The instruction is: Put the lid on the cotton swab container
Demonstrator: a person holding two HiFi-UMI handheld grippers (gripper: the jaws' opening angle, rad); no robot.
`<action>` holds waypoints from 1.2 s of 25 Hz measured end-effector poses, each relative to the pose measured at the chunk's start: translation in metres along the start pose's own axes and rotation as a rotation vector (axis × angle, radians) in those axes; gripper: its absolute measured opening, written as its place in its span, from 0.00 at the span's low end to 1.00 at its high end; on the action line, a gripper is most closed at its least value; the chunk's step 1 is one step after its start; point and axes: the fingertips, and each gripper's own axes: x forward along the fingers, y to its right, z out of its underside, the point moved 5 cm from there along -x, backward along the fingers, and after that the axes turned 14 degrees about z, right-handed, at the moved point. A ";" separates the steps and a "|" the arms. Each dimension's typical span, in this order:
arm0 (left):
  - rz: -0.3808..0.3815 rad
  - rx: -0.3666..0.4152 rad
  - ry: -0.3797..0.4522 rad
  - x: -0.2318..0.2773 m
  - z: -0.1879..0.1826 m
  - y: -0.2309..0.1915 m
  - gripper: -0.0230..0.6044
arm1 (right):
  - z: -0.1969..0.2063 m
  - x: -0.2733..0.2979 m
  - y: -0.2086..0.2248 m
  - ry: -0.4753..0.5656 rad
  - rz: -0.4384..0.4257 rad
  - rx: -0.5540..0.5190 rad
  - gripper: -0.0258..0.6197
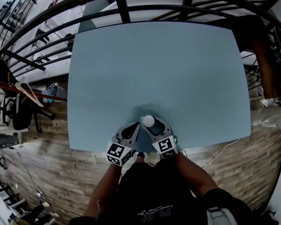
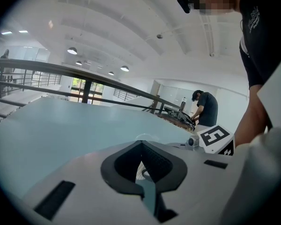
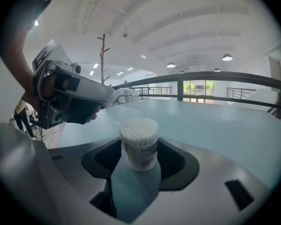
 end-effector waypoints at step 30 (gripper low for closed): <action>0.057 -0.037 -0.109 0.043 0.000 0.017 0.05 | -0.002 -0.004 0.007 -0.011 0.007 -0.021 0.43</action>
